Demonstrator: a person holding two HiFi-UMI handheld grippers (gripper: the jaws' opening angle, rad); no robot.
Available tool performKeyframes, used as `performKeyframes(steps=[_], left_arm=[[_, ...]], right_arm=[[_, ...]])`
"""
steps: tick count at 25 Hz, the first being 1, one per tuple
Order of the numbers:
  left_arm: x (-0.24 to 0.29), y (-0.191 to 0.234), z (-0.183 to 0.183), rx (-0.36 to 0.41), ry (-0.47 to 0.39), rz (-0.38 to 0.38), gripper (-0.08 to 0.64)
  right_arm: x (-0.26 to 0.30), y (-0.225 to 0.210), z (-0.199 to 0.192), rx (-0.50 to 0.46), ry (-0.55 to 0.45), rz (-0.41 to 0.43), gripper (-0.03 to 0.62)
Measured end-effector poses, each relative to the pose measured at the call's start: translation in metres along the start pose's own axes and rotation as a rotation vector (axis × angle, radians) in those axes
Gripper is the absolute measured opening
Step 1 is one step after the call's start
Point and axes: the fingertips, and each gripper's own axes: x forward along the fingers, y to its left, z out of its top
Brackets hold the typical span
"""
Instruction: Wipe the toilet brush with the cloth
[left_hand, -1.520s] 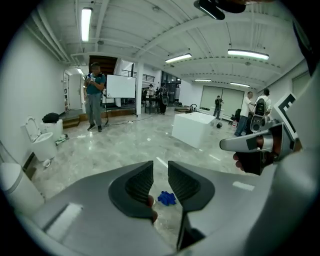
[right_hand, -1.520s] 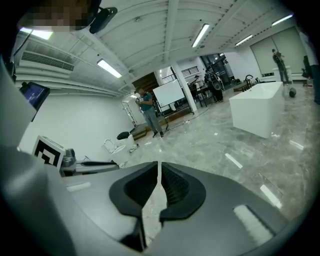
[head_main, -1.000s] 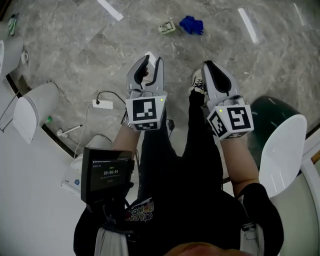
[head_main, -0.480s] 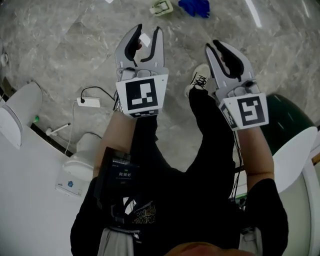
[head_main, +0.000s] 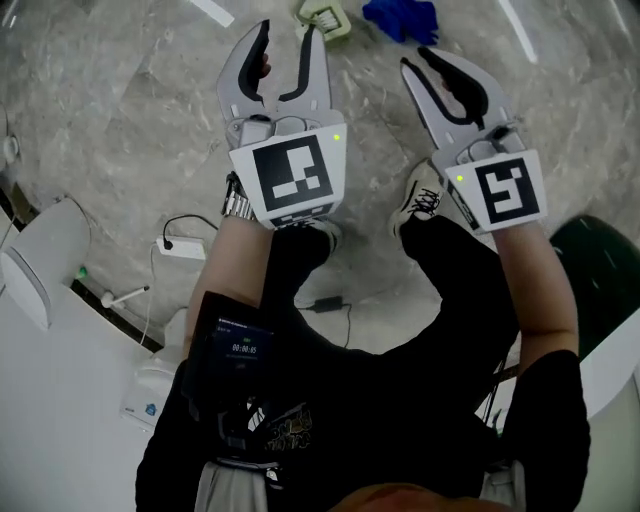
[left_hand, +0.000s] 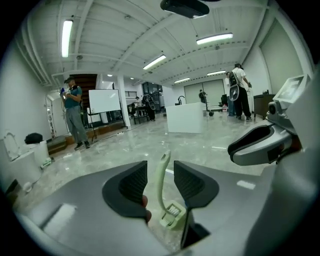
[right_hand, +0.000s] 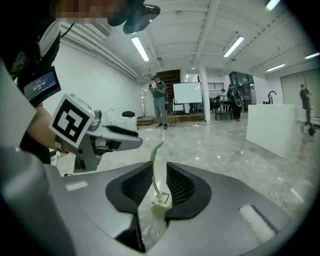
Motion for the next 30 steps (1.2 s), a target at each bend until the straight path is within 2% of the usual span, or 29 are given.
performKeyframes(steps=[2,5,7,9,10,13,16,19,22,25,27,28,30], left_arm=[[0.008,0.003,-0.006,0.011,-0.016,-0.002,0.166],[0.022,0.003,-0.008,0.056,-0.082,-0.049,0.166],[0.039,0.002,-0.008,0.079,-0.108,-0.095,0.171],[0.051,0.003,-0.01,0.056,-0.108,-0.13,0.173],[0.055,0.005,-0.01,0.041,-0.107,-0.137,0.173],[0.061,0.011,-0.006,0.036,-0.121,-0.136,0.172],[0.058,0.006,-0.002,0.071,-0.149,-0.161,0.173],[0.055,-0.008,0.001,0.116,-0.171,-0.218,0.179],[0.061,-0.013,-0.008,0.129,-0.136,-0.222,0.186],[0.07,-0.01,-0.018,0.094,-0.093,-0.206,0.186],[0.072,-0.003,-0.018,0.046,-0.091,-0.188,0.163],[0.074,0.002,-0.018,0.018,-0.091,-0.178,0.142],[0.076,0.011,-0.017,-0.025,-0.089,-0.168,0.135]], right_arm=[[0.018,-0.001,-0.023,-0.019,0.012,0.028,0.131],[0.054,-0.015,-0.077,-0.062,0.095,0.054,0.167],[0.08,-0.036,-0.122,-0.086,0.185,0.044,0.187],[0.104,-0.057,-0.171,-0.108,0.297,0.029,0.211],[0.115,-0.067,-0.194,-0.124,0.35,0.02,0.239],[0.144,-0.097,-0.242,-0.202,0.449,-0.038,0.258],[0.164,-0.124,-0.271,-0.237,0.524,-0.09,0.284],[0.181,-0.147,-0.283,-0.205,0.568,-0.117,0.299],[0.196,-0.156,-0.298,-0.168,0.621,-0.106,0.322],[0.199,-0.158,-0.328,-0.174,0.762,-0.113,0.311],[0.196,-0.161,-0.343,-0.191,0.854,-0.132,0.188],[0.197,-0.162,-0.341,-0.195,0.855,-0.138,0.149],[0.203,-0.166,-0.323,-0.194,0.792,-0.146,0.129]])
